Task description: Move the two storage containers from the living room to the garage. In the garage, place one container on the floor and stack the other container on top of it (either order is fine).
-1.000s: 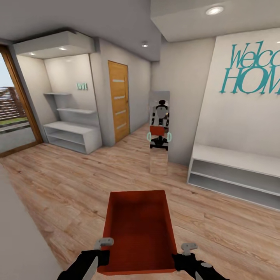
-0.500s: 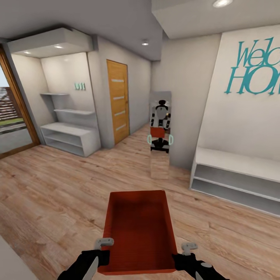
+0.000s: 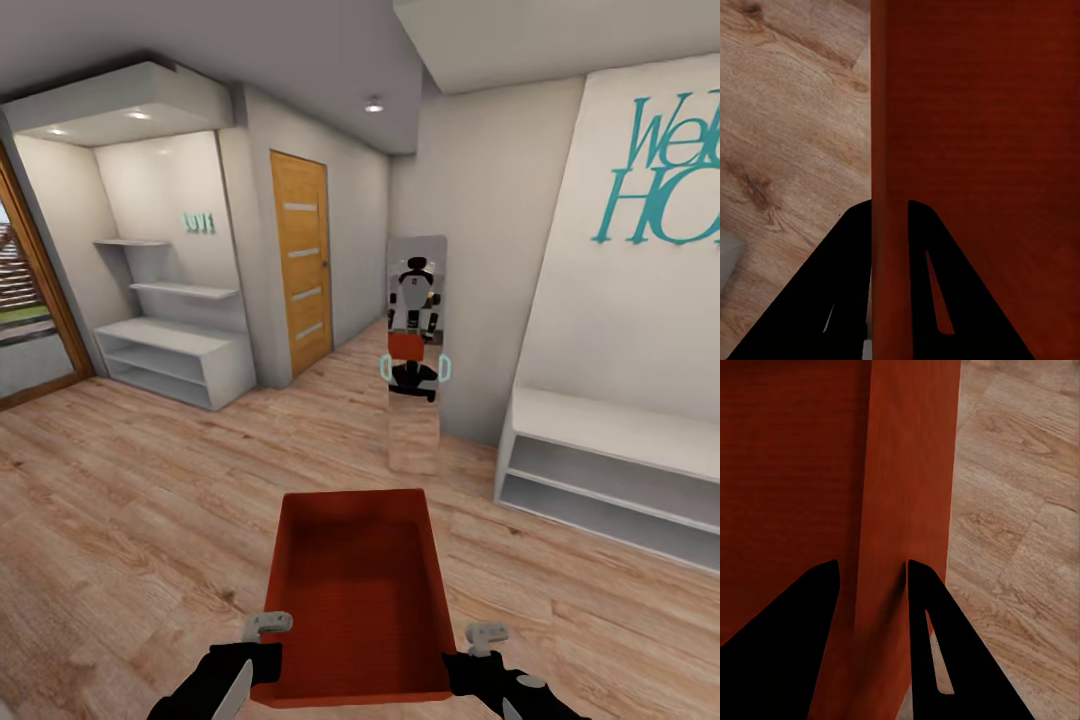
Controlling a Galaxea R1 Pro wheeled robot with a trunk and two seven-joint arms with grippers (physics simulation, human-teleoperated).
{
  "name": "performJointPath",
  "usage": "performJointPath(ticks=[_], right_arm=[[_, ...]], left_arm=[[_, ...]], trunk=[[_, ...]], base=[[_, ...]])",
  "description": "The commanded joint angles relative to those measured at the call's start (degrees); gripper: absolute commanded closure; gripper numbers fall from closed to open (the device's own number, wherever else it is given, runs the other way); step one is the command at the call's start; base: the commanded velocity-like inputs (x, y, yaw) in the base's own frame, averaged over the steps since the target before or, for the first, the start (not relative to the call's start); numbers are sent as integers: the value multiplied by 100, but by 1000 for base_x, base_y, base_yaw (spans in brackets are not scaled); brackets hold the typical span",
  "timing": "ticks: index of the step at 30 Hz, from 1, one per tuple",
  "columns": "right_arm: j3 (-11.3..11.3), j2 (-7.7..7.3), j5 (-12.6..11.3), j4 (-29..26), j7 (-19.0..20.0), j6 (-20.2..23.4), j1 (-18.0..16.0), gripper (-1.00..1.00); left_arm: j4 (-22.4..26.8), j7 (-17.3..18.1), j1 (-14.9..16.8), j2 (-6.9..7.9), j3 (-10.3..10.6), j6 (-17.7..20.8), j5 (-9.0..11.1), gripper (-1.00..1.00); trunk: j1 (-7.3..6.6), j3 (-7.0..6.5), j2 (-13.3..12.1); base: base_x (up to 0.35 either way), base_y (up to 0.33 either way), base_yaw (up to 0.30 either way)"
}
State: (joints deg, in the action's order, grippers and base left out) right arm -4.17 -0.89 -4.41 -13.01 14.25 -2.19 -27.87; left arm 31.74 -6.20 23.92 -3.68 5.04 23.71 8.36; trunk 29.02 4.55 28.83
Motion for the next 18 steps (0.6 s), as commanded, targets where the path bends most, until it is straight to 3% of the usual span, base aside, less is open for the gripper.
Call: performJointPath(ticks=[1,18], right_arm=[[-49,106,-61,9,78,-25,1,100],[-49,107,-68,9,78,-25,2,100]], left_arm=[[25,-136,7,1,-73,-147,-89,100],[25,-138,7,5,-71,-147,-89,100]], trunk=[[6,12,10],[6,12,10]], base=[[328,0,0],[328,0,0]])
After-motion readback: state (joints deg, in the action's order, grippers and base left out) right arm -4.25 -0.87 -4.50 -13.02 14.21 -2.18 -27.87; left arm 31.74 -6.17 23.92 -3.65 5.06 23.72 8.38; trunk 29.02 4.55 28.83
